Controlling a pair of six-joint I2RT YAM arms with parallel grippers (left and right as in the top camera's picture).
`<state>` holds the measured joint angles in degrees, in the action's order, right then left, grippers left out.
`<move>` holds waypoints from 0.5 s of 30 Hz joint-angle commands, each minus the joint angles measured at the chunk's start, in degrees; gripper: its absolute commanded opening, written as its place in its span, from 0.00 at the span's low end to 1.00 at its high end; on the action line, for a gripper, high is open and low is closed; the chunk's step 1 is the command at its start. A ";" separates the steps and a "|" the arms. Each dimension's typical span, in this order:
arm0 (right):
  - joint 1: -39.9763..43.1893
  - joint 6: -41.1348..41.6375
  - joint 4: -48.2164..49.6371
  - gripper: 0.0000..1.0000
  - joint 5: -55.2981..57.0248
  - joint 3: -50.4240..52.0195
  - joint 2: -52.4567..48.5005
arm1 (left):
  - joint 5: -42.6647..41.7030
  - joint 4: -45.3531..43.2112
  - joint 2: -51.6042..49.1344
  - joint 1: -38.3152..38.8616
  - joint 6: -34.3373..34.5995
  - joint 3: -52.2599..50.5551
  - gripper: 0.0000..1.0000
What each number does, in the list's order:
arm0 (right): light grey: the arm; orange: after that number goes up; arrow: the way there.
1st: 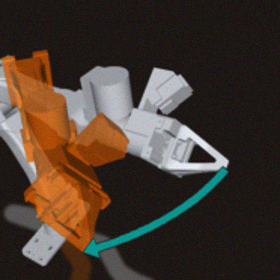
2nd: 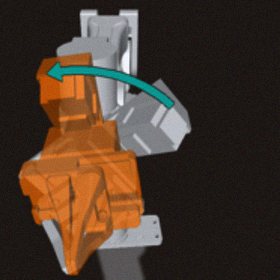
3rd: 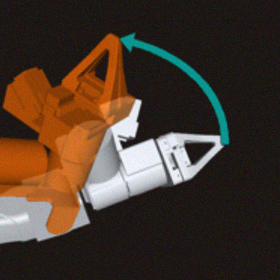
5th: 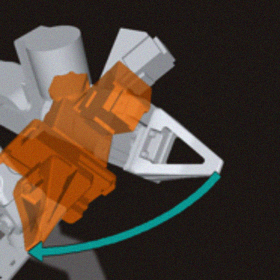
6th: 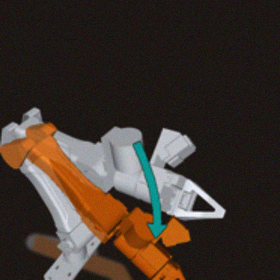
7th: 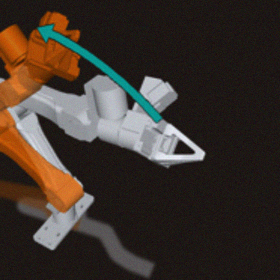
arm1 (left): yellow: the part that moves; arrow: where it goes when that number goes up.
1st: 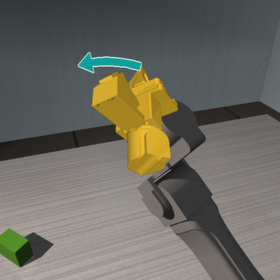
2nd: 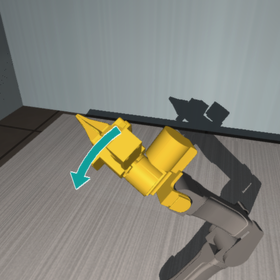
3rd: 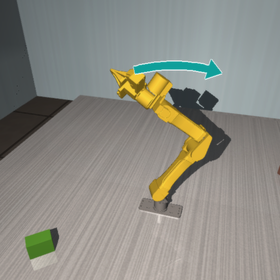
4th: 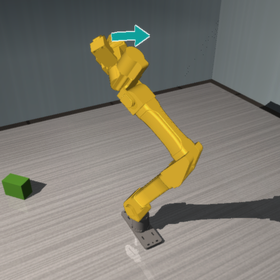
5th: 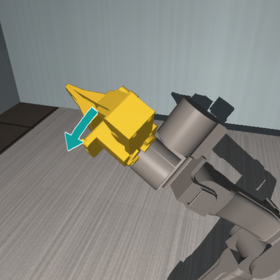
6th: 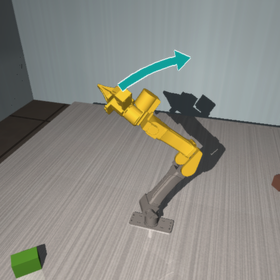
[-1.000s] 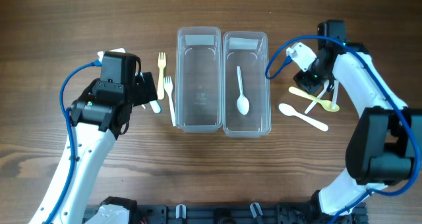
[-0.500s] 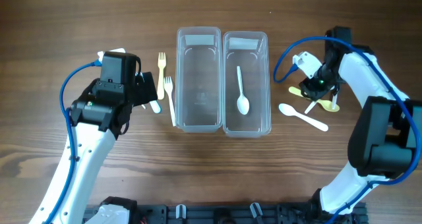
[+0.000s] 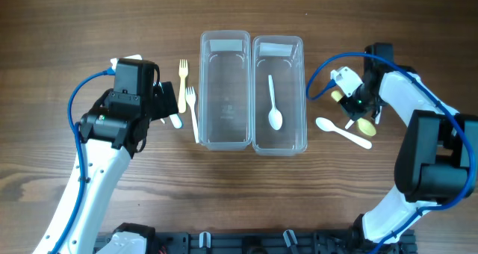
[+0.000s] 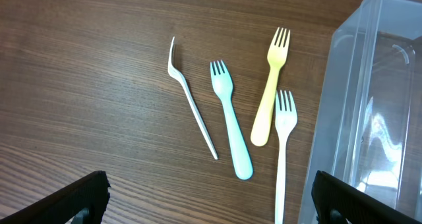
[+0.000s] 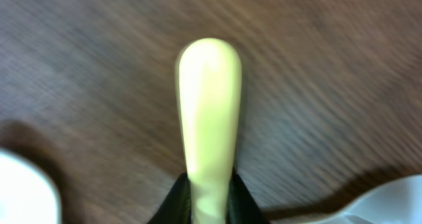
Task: Pack container
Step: 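Lower the right gripper onto the yellow spoon and grasp it, then carry the yellow spoon into the right container and release it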
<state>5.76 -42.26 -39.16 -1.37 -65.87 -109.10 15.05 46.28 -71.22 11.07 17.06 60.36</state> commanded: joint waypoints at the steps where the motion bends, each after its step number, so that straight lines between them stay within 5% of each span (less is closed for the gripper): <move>1: -0.09 6.78 1.46 0.04 8.35 1.22 -1.27 | -0.70 -0.15 -0.15 -0.48 -0.11 0.76 1.00; 10: -1.46 12.79 0.85 0.04 10.49 -6.43 7.37 | -0.70 -0.13 -0.15 -0.48 -0.11 0.76 1.00; 15: -6.19 26.67 0.74 0.04 3.76 -11.41 15.72 | -0.70 -0.15 -0.15 -0.48 -0.11 0.76 1.00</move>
<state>3.60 -28.42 -38.65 7.53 -72.16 -101.91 15.05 46.28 -71.22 11.07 17.06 60.36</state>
